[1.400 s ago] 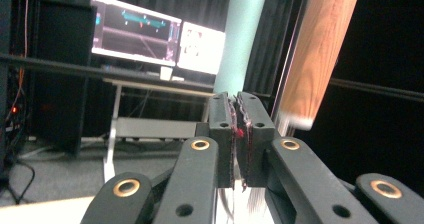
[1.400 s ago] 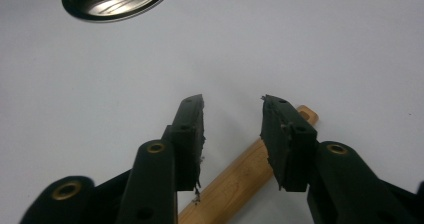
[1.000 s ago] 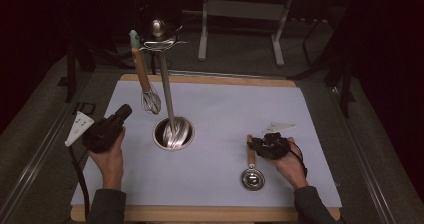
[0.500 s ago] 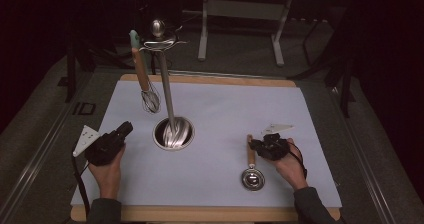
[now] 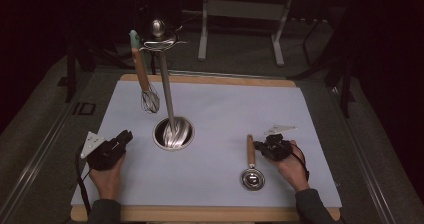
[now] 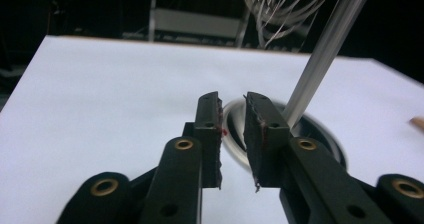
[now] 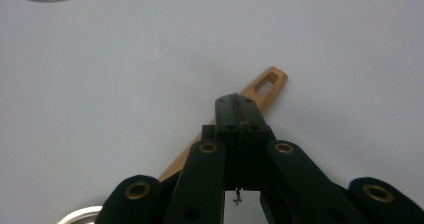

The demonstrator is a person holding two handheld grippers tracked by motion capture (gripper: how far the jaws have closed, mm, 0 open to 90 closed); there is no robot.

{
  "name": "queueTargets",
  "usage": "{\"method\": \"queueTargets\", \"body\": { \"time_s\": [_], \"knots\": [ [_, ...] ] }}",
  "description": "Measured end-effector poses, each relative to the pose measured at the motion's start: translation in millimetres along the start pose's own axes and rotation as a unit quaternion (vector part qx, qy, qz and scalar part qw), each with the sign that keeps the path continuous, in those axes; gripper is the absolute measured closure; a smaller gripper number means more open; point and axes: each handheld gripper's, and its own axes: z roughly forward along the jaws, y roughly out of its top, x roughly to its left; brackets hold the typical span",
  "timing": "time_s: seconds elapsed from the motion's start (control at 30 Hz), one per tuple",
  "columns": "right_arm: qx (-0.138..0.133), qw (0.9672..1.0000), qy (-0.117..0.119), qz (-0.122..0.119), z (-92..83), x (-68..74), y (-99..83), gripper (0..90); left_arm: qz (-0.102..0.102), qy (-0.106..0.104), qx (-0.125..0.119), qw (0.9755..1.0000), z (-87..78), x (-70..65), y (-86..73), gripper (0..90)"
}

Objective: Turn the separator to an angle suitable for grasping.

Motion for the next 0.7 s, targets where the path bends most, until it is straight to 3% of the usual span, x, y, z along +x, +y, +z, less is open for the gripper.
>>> {"method": "queueTargets", "body": {
  "time_s": [0.2, 0.47, 0.7],
  "knots": [
    [0.016, 0.9996, -0.020, 0.011, 4.7, -4.1, -3.9, 89.8, 0.003, 0.008, 0.028, 0.9996, 6.9, 1.7, -6.1, 73.4],
    [0.034, 0.9987, -0.031, 0.022, 14.8, -9.0, -6.1, 89.9, -0.004, 0.009, 0.031, 0.9995, 9.1, 2.2, -12.6, 72.0],
    [0.049, 0.9977, -0.036, 0.030, 26.5, -11.3, -3.4, 89.9, 0.028, 0.006, 0.047, 0.9985, 12.4, -5.4, -15.9, 70.5]
  ]
}}
